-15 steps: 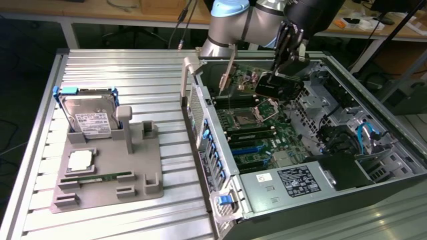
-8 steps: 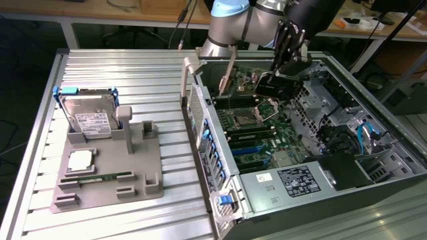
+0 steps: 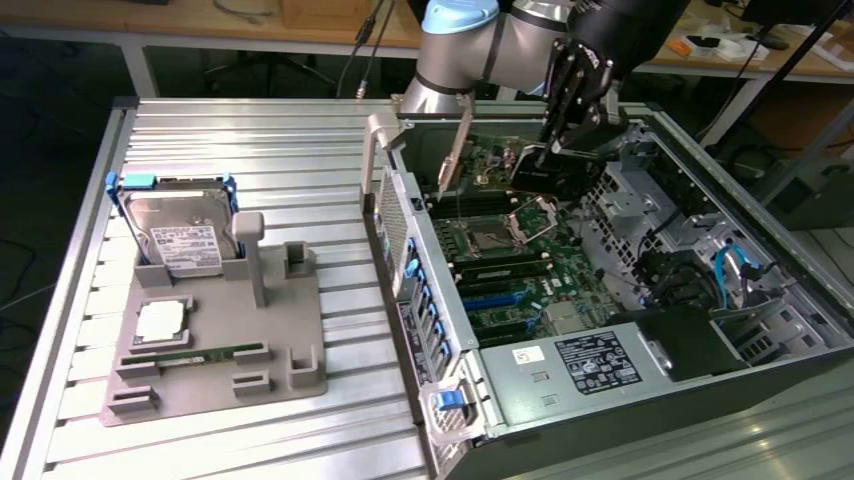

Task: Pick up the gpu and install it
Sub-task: 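Insert the gpu into the slot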

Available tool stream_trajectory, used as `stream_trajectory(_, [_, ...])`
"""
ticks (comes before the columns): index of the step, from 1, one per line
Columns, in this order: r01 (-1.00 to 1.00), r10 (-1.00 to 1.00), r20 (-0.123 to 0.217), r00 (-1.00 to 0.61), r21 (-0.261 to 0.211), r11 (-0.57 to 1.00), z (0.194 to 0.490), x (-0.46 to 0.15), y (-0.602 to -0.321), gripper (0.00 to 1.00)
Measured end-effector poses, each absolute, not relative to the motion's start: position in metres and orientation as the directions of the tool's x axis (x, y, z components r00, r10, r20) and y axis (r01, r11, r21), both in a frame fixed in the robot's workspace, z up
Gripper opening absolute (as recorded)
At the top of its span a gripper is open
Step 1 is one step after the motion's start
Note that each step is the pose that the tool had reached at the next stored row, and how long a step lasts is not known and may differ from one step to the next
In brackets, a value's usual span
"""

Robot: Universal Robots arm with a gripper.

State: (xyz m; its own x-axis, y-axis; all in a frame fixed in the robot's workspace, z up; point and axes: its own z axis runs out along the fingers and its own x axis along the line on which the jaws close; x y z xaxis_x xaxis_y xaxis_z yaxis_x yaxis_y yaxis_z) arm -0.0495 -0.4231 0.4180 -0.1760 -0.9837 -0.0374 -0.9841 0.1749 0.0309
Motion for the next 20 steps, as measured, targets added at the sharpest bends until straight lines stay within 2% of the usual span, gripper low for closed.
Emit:
stream_trajectory(10, [-0.997, -0.996, -0.037, -0.076, 0.031, 0.075, 0.4179, -0.0495, -0.4231, 0.27])
stream_trajectory(20, [-0.997, -0.997, -0.037, -0.070, 0.031, 0.069, 0.4167, -0.0476, -0.4231, 0.27])
